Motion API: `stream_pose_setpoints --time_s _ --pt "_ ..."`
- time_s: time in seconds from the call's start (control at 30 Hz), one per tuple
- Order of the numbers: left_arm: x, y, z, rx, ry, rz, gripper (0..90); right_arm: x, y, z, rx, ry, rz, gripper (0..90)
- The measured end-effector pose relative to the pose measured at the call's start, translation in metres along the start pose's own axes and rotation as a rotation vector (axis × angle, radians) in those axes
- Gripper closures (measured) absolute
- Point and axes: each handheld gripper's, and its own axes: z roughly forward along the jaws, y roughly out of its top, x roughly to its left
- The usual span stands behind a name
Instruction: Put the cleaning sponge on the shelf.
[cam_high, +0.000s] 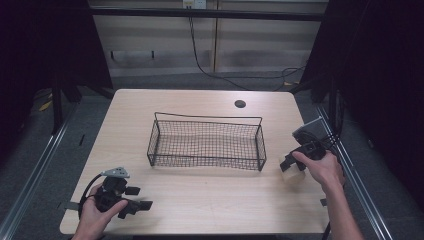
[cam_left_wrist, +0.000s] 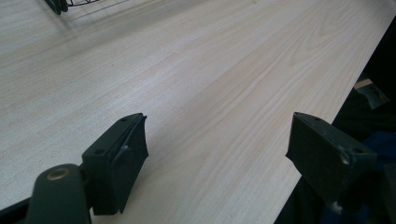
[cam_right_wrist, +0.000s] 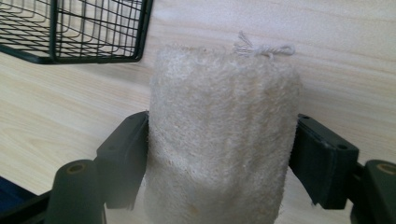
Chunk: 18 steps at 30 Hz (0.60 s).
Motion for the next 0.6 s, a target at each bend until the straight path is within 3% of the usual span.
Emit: stream_pose_setpoints --time_s 0.27,0.33,0.6 --pt "0.000 0.000 0.000 -0.001 0.002 0.003 19.6 0.006 -0.002 -0.017 -0.047 -0.011 -0.033 25.8" --pt "0.000 0.000 0.000 -0.001 0.001 0.002 19.6 0.005 -0.003 -0.021 -0.063 0.012 -0.034 25.8" --pt "0.000 0.000 0.000 -0.001 0.001 -0.001 19.6 0.004 -0.006 -0.025 -0.086 0.024 -0.040 25.9"
